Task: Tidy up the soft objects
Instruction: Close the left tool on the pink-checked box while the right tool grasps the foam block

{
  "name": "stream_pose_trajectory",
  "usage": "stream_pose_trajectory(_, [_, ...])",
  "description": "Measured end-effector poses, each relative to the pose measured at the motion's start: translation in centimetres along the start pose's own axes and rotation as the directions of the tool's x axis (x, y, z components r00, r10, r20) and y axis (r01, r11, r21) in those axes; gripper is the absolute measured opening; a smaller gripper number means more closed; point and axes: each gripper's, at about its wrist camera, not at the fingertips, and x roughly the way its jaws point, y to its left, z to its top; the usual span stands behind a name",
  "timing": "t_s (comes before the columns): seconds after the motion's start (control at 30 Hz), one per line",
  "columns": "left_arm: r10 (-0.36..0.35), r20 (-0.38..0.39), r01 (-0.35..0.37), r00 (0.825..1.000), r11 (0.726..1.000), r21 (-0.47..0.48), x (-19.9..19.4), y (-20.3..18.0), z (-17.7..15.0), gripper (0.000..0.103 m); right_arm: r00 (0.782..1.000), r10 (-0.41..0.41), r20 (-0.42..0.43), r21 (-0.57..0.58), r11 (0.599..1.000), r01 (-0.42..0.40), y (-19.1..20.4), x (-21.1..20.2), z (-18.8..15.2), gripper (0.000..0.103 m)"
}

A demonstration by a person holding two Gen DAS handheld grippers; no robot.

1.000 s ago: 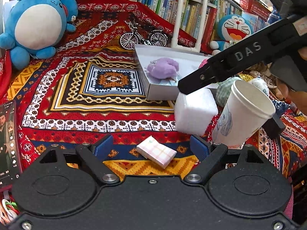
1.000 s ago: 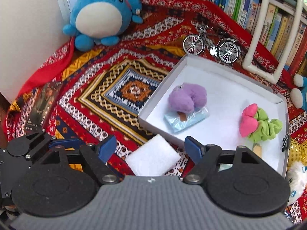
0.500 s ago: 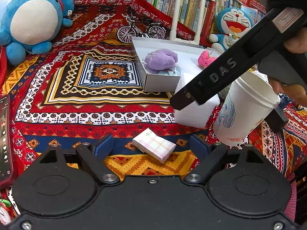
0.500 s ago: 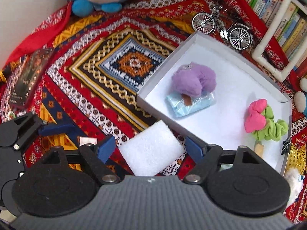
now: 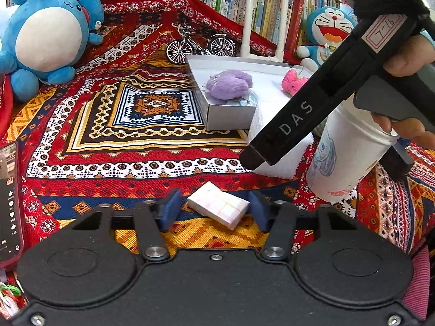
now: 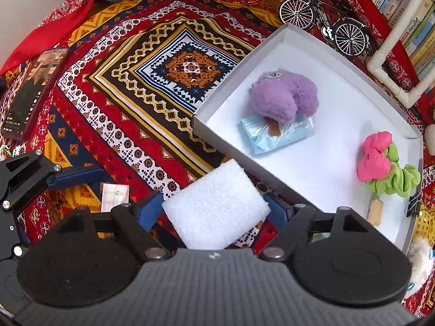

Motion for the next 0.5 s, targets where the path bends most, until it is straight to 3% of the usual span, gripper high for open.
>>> stream_pose_trajectory(0.5, [-0.017,0.007,0.017,1.000,1.000,-0.012,-0.6,-0.3,0.1,0.046,0.999,0.016,0.047,-0.003,1.000,-0.016,0.4,-1.4,-0.1,0.073])
